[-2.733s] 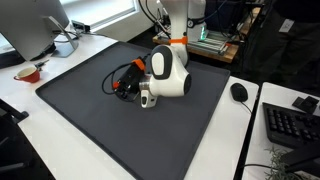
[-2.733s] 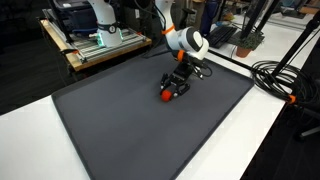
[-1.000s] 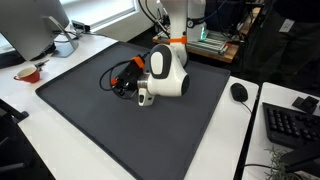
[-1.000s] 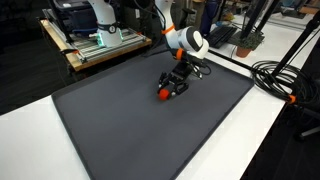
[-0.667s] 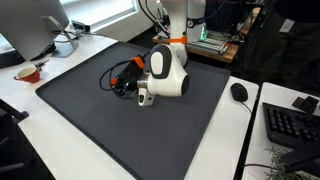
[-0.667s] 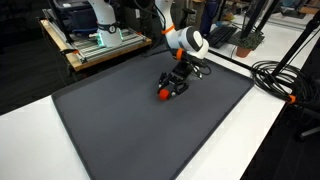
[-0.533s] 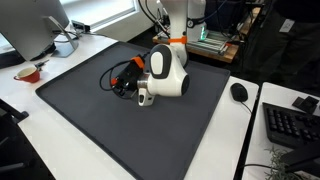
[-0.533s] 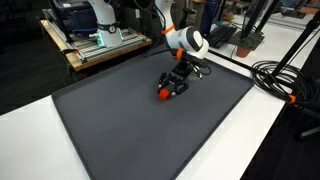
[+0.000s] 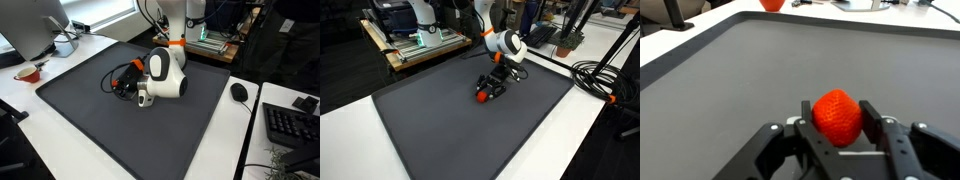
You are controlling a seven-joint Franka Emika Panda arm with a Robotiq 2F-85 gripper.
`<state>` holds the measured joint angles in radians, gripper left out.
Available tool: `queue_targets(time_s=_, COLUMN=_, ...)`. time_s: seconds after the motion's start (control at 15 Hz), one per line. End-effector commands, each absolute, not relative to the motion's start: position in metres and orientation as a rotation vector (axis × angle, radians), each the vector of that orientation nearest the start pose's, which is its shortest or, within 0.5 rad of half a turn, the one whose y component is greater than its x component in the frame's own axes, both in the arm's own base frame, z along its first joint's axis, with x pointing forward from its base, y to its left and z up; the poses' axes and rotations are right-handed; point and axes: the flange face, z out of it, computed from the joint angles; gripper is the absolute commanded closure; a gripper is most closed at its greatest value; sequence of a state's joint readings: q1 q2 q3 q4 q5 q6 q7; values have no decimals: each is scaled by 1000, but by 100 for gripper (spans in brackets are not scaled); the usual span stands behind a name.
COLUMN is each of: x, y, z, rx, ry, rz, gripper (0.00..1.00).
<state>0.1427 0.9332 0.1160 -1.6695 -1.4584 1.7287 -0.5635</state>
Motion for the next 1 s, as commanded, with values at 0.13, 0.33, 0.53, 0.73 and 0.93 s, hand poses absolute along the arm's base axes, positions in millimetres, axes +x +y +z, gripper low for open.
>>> queue_targets(time_s=0.13, x=621, y=59, z=59, rx=1258, ry=1578, rz=-940, gripper=25)
queue_targets(time_s=0.33, x=620, y=60, z=60, rx=1270, ry=1583, rz=-928, gripper=11)
queue_targets(time_s=0.53, x=613, y=71, z=71, rx=1279, ry=1583, rz=-906, gripper=0)
queue_targets(time_s=0.73, x=596, y=101, z=97, rx=1287, ry=1613, rz=-837, gripper=0)
queue_targets(time_s=0.93, x=570, y=134, z=128, rx=1309, ry=1637, rz=-797, gripper=0)
